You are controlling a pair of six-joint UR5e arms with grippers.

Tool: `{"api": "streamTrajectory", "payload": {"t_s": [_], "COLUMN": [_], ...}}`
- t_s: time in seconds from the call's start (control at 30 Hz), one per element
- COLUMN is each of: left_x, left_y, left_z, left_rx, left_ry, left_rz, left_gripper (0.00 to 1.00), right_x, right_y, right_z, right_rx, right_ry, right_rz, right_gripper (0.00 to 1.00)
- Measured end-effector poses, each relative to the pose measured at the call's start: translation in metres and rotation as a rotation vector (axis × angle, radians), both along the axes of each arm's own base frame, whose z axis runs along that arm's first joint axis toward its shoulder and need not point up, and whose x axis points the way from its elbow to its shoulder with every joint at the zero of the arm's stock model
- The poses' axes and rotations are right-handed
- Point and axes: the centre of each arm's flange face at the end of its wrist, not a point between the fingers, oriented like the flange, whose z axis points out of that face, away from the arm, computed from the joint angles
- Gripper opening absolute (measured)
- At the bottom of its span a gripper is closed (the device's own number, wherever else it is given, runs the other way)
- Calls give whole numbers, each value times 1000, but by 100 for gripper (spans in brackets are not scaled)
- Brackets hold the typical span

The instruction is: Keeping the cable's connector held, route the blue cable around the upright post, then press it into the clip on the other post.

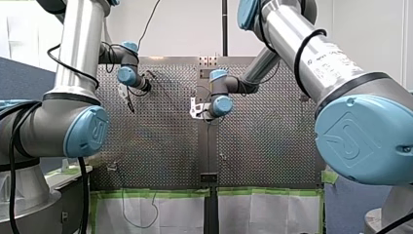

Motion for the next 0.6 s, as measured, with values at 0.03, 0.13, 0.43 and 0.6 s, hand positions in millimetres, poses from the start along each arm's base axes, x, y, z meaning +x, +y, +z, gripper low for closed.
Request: {"api": "streamTrajectory", "payload": {"t_s": [0.03, 0.13, 0.43, 0.6], "left_x": [0, 1, 3, 3], "left_y": [1, 2, 1, 1], "left_z": [0, -1, -21, -22], "left_rx": [-2, -4, 37, 43], "left_ry": [1, 4, 60, 63], "left_rz": [6, 14, 30, 33], "left_gripper": [98, 98, 98, 98], "right_x": [-1, -6, -17, -22], "right_y": [1, 4, 18, 32], "right_z": [-7, -23, -85, -126], "right_rx": [5, 19, 73, 99], "right_ry": [2, -1, 3, 30], "right_rz": [-3, -9, -14, -7], "right_gripper": [0, 0, 0, 0]}}
